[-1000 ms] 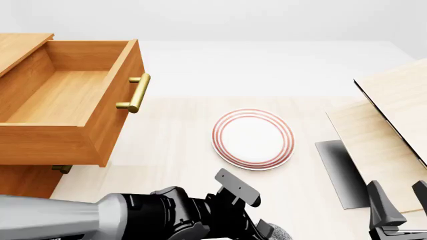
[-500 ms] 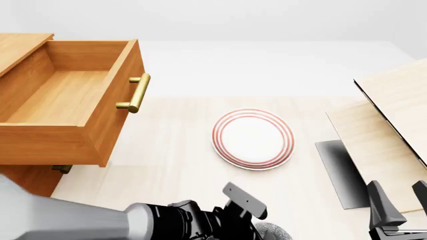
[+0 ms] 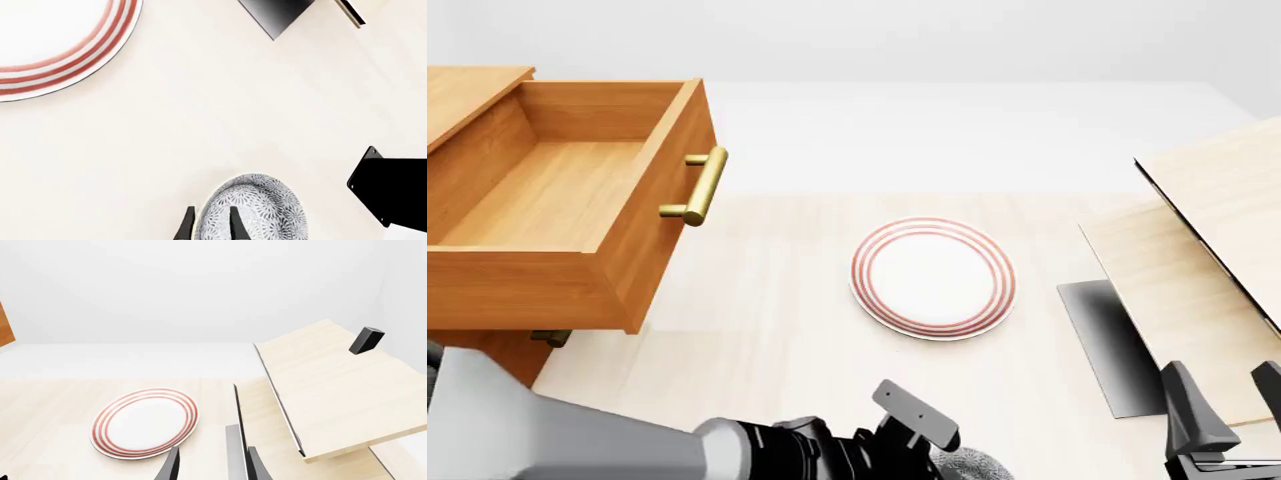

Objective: Open the top drawer of the cabinet and put the bowl in it.

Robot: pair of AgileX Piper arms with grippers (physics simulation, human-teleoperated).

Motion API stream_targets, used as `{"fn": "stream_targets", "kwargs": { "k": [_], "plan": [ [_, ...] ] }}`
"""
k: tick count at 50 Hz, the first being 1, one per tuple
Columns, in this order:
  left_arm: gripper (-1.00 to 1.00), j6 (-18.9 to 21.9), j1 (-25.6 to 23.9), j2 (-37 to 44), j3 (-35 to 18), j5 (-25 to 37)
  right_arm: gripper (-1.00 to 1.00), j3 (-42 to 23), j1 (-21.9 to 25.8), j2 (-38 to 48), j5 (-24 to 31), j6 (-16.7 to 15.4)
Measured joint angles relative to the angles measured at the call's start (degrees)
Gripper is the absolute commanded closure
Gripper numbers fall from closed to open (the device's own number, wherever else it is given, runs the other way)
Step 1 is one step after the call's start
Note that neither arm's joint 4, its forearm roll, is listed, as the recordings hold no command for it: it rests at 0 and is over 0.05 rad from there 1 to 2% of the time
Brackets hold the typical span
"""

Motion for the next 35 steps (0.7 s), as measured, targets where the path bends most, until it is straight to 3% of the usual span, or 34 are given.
{"fn": "stream_targets", "kwargs": {
  "k": [35],
  "plan": [
    [1.00, -1.00, 0.55, -6.66, 3.09, -0.55, -1.00, 0.00, 0.00, 0.00, 0.00, -0.01]
  ]
}}
